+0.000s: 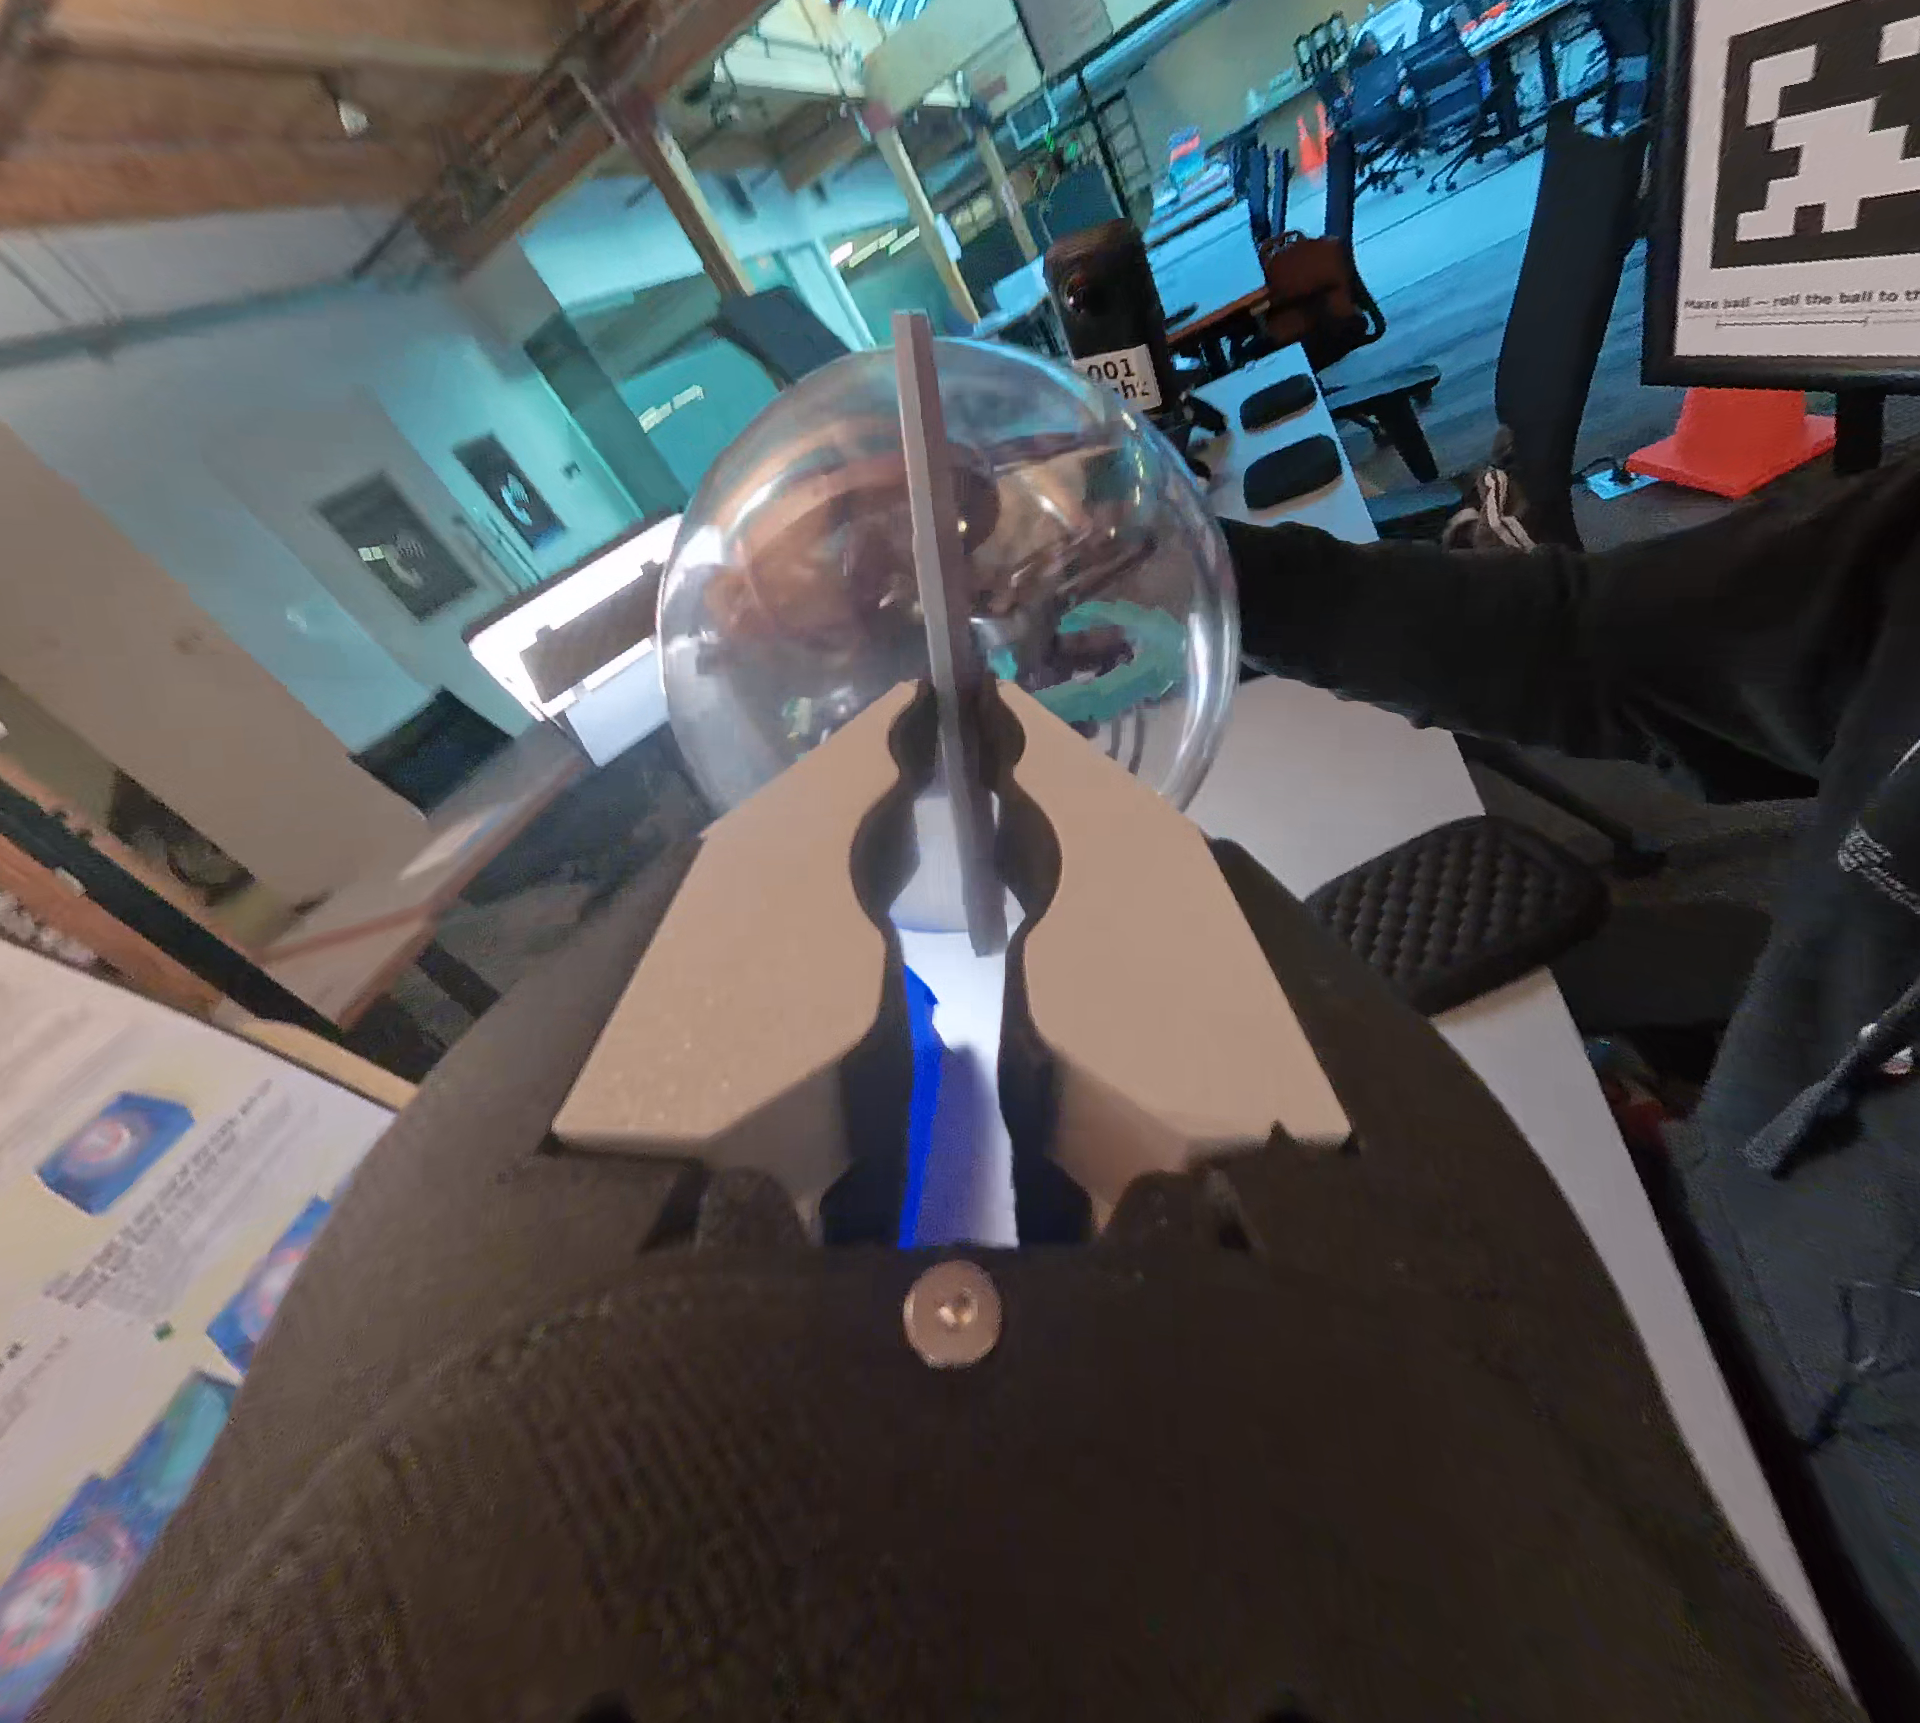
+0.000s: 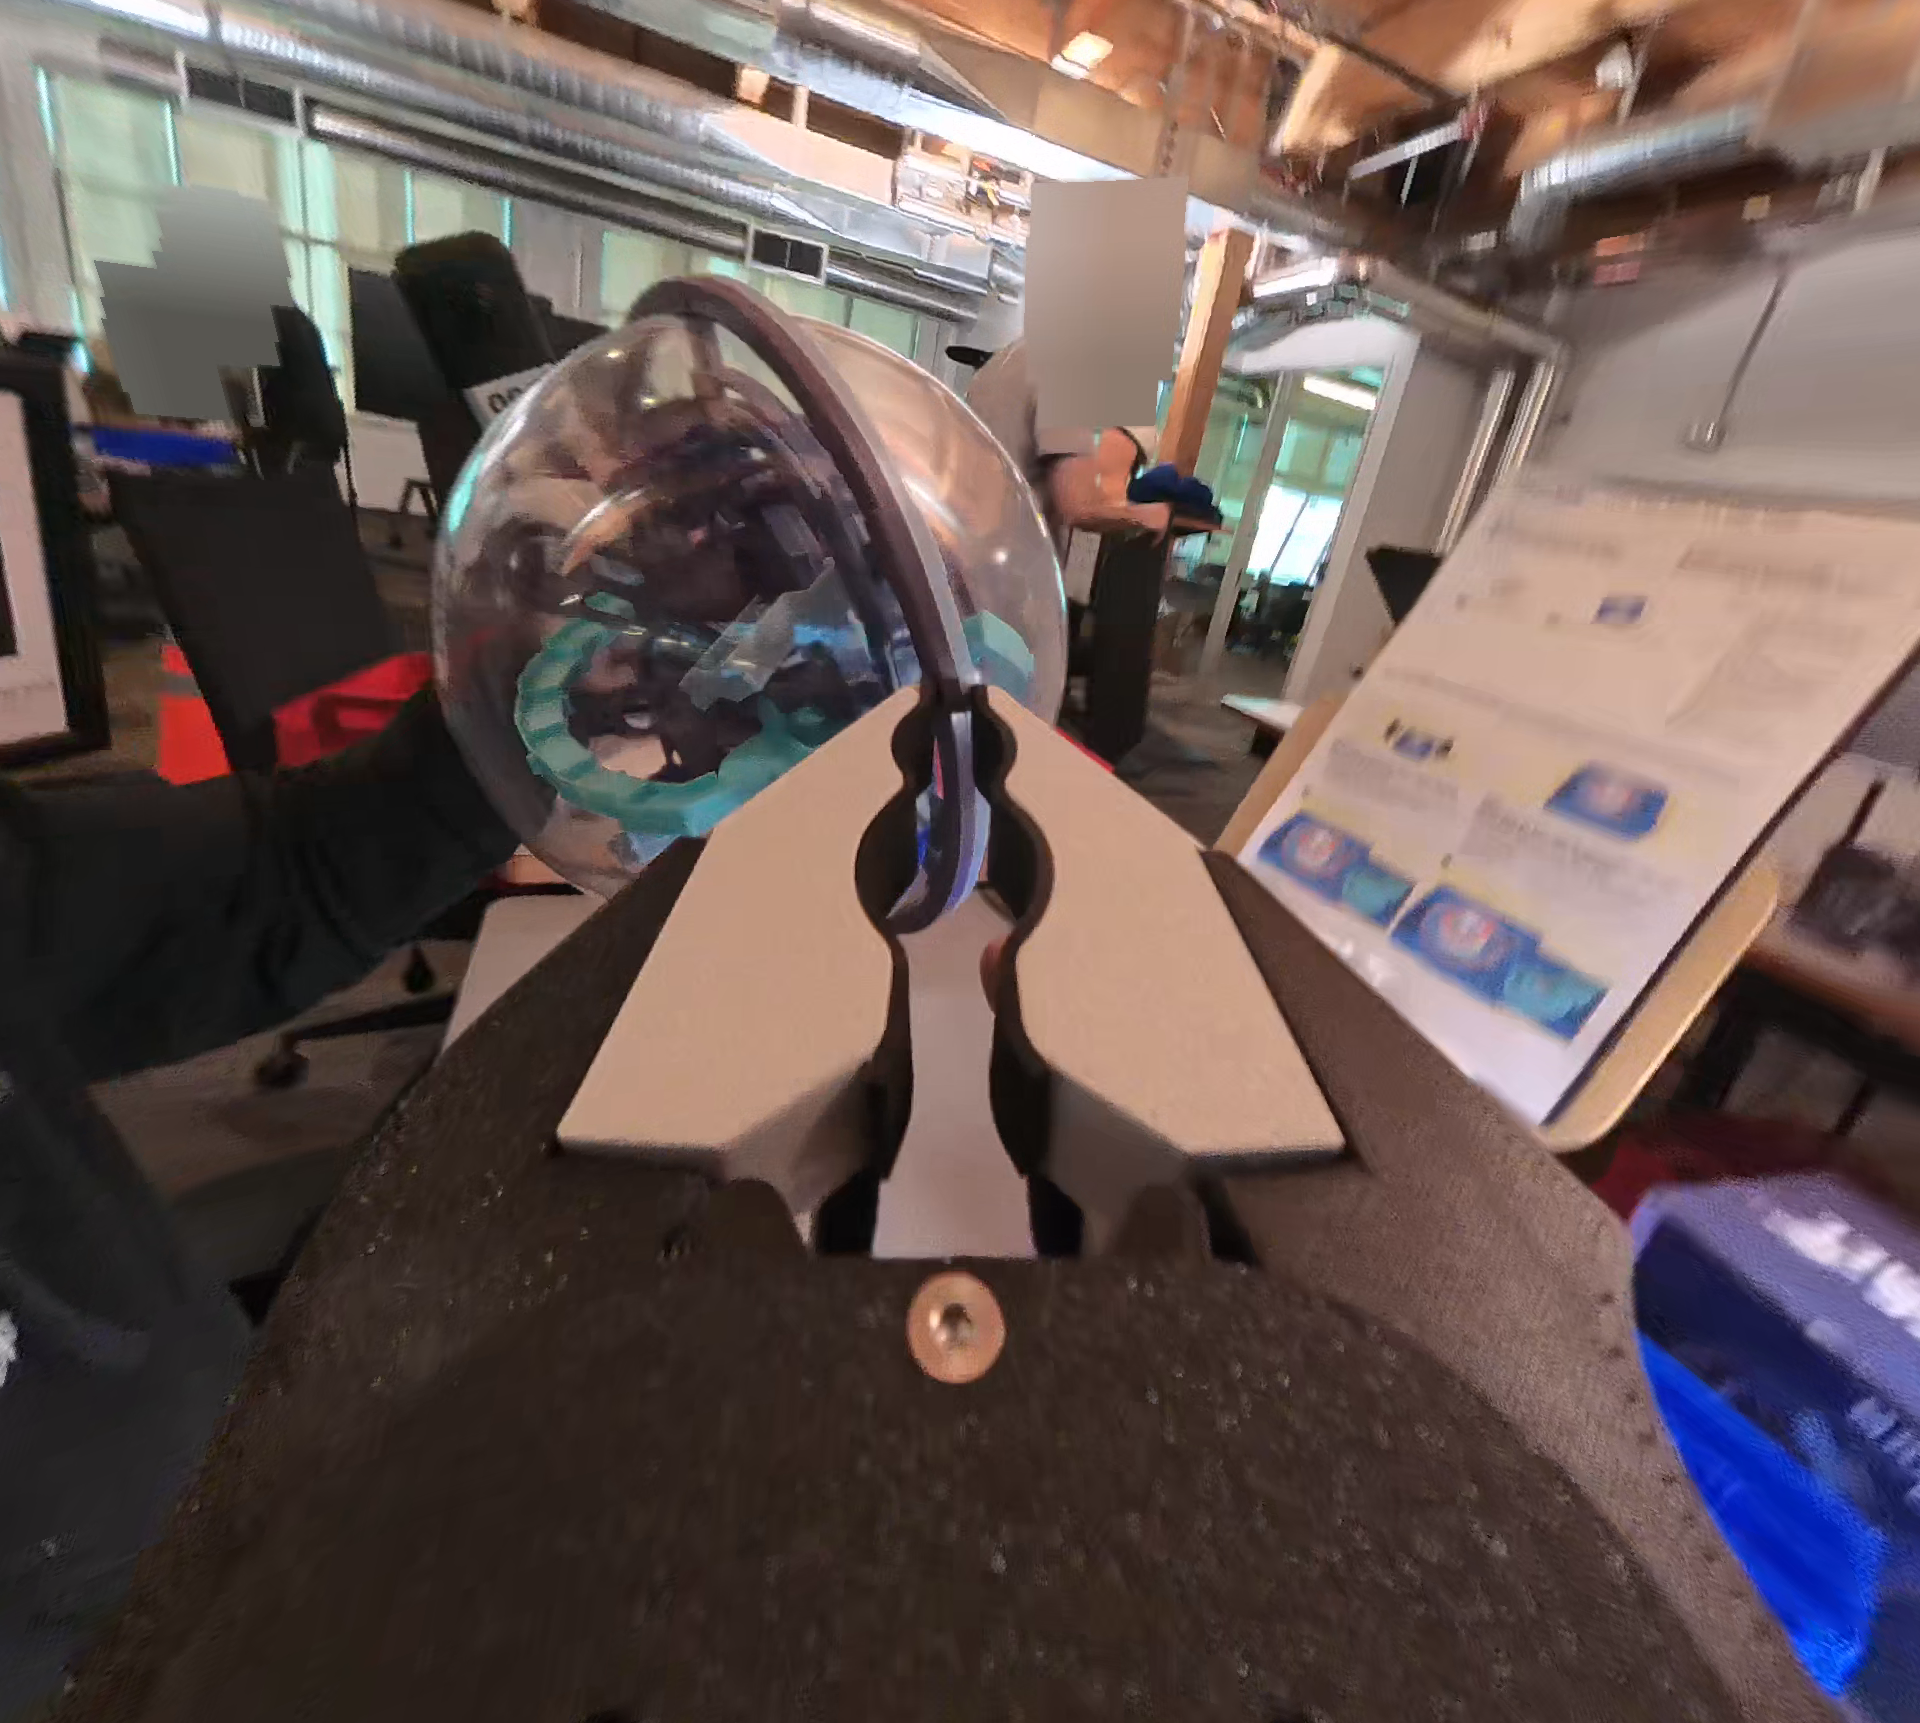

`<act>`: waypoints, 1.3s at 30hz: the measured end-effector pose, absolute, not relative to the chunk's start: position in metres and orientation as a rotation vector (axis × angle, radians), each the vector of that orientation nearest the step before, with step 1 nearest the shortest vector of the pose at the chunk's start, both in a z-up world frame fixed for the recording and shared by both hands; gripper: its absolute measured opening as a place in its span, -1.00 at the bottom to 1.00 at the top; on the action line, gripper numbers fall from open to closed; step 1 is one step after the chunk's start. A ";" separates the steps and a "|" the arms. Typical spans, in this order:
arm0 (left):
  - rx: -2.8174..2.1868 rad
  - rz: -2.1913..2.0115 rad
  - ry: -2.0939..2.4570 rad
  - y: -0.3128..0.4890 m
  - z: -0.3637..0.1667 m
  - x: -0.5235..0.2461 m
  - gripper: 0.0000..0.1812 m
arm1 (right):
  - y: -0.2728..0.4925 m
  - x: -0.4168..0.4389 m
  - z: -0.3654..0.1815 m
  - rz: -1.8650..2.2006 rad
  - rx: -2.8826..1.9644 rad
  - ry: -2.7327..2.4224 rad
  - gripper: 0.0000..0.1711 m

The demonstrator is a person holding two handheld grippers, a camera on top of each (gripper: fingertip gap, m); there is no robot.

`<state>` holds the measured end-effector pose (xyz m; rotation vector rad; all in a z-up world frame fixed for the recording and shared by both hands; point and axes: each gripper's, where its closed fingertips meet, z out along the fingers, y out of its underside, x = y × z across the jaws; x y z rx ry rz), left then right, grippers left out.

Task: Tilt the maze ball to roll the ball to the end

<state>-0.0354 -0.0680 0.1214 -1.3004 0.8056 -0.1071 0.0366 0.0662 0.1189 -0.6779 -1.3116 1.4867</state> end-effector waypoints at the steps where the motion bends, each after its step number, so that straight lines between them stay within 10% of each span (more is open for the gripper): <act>1: -1.340 -0.126 0.785 -0.062 0.115 -0.038 -0.93 | 0.074 0.030 0.105 1.523 -0.738 -1.303 -0.97; 21: -1.757 -1.151 -0.001 0.007 -0.214 -0.100 -0.94 | 0.114 -0.001 -0.182 1.792 -1.571 -1.276 -1.00; 33: -1.724 -1.071 0.068 0.006 -0.216 -0.103 -0.95 | 0.116 0.009 -0.205 1.694 -1.538 -1.427 -0.45; 39: -1.703 -1.092 0.042 0.006 -0.221 -0.111 -0.94 | 0.097 0.008 -0.226 1.789 -1.575 -1.514 -0.71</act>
